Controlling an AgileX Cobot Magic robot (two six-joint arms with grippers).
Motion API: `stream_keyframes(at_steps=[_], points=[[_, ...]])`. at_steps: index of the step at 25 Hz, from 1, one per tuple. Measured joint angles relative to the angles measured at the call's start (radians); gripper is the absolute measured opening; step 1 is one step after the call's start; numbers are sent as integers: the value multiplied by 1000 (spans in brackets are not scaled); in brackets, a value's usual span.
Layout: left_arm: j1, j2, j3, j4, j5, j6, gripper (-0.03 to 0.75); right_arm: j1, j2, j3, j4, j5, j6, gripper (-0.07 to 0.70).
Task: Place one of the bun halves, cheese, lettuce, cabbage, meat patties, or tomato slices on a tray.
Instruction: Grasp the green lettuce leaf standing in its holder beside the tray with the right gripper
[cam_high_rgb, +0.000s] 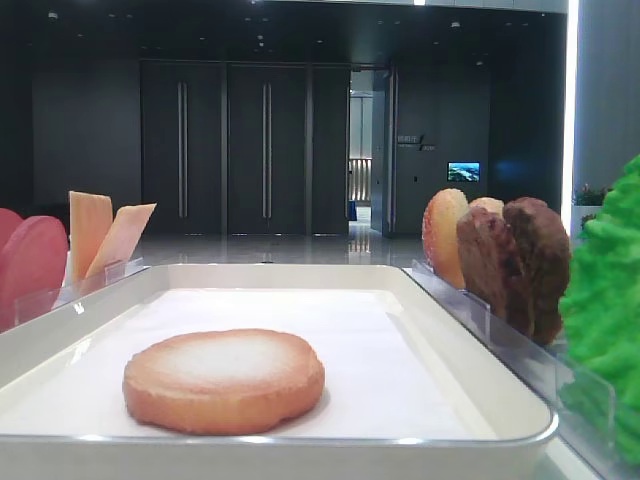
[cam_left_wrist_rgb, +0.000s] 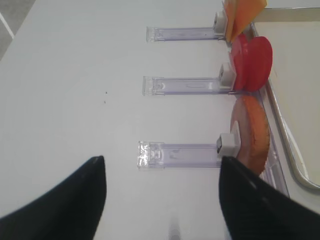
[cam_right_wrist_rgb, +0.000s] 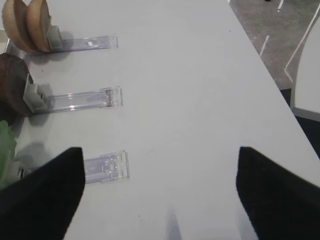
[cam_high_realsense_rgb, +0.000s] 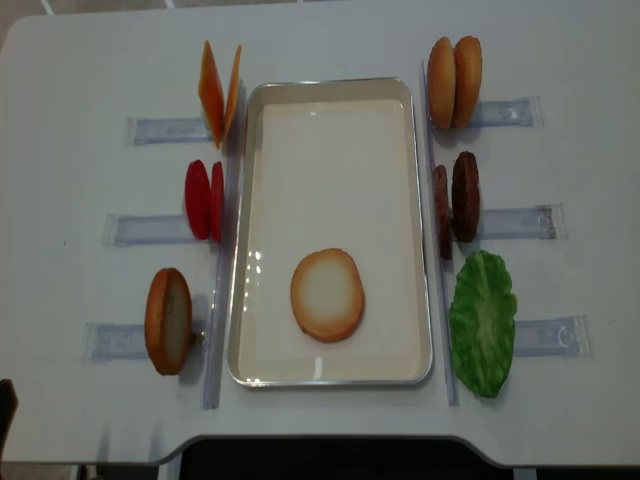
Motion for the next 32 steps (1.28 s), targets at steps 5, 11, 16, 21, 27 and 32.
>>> stream_keyframes(at_steps=[5,11,16,21,27,32], points=[[0,0,0,0,0,0,535,0,0,0,0,0,0,585],[0,0,0,0,0,0,535,0,0,0,0,0,0,585],[0,0,0,0,0,0,535,0,0,0,0,0,0,585],[0,0,0,0,0,0,535,12,65,-10,0,9,1,585],[0,0,0,1,0,0,535,47,325,-71,5,56,6,585],[0,0,0,1,0,0,535,50,547,-157,30,86,6,585]])
